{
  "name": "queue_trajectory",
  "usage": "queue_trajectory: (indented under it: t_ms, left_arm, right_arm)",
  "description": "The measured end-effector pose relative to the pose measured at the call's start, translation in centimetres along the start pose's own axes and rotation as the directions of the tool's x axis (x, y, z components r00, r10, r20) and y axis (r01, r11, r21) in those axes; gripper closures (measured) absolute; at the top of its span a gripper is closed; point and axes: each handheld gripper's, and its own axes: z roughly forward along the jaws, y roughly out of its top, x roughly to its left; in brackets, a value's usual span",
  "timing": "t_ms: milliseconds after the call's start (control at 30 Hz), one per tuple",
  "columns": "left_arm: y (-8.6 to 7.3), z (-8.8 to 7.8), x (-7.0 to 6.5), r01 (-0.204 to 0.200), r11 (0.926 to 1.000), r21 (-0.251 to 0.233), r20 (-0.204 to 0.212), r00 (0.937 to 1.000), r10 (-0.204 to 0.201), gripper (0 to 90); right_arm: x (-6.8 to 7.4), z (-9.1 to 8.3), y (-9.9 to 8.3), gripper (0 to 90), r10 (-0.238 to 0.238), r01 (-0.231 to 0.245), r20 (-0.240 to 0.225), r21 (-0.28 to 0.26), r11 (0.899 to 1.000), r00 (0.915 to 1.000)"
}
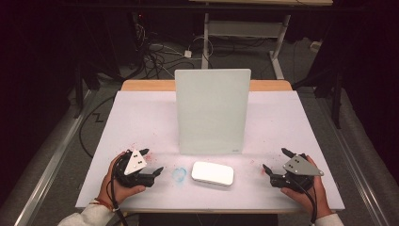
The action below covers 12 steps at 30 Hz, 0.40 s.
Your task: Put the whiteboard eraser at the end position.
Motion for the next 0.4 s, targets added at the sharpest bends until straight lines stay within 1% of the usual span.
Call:
queue_trajectory:
  t_ms: [167,400]
  left_arm:
    - [0.15,0.07,0.04,-0.001,1.0,0.001,-0.005,1.0,0.001,19.3]
    - [0.25,0.28,0.09,-0.002,1.0,0.009,-0.007,1.0,0.002,19.3]
  right_arm:
    - [0.12,0.02,-0.12,17.2,-0.016,0.016,-0.007,0.005,1.0,0.9998]
    - [0.04,0.08,-0.25,17.1,-0.014,0.014,-0.01,0.011,1.0,0.9998]
